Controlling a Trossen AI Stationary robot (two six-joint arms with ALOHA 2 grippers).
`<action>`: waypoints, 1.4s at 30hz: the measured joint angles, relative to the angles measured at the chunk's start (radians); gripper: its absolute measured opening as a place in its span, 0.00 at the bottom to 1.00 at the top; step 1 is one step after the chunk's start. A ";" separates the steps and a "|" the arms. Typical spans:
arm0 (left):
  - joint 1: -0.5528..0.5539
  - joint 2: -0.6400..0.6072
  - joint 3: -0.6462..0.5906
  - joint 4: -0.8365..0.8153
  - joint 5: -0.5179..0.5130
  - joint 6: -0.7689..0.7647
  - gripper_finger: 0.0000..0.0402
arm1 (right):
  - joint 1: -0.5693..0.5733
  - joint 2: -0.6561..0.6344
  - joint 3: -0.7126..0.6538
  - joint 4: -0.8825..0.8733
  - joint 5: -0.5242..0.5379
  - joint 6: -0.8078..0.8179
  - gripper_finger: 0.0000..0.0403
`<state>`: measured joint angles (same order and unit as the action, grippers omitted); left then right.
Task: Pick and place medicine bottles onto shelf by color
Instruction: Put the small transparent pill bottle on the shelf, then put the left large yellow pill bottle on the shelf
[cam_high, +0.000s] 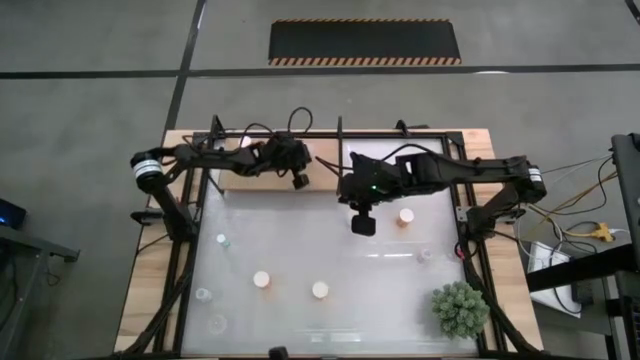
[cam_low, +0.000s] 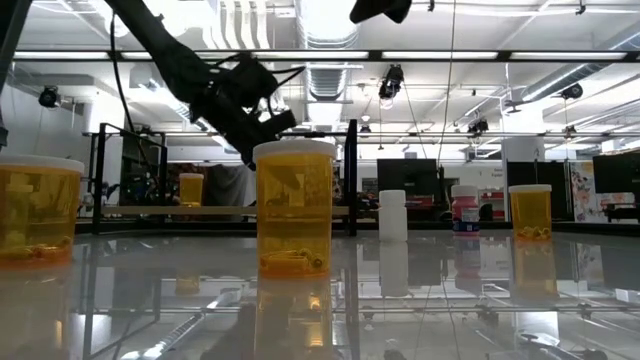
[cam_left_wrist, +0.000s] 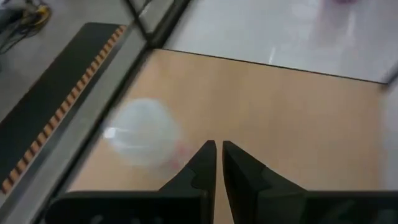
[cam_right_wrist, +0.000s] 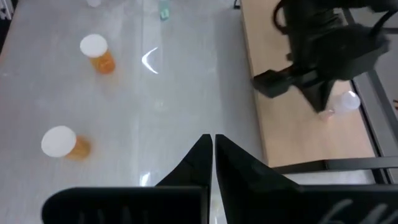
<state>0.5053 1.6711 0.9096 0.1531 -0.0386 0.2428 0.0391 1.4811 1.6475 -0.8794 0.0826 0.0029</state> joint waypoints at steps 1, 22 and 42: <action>0.009 0.003 0.000 0.008 -0.001 0.000 0.03 | 0.000 0.000 -0.003 0.001 0.000 0.000 0.02; 0.003 -0.169 0.000 -0.068 0.002 -0.080 0.03 | 0.033 0.006 -0.103 0.085 0.026 -0.029 0.02; -0.543 -0.614 -0.100 -0.186 0.004 -0.428 0.03 | 0.111 -0.120 -0.764 1.081 -0.050 -0.287 0.02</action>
<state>-0.0377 1.0569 0.8094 -0.0326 -0.0344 -0.1852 0.1505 1.3610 0.8837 0.2020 0.0321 -0.2841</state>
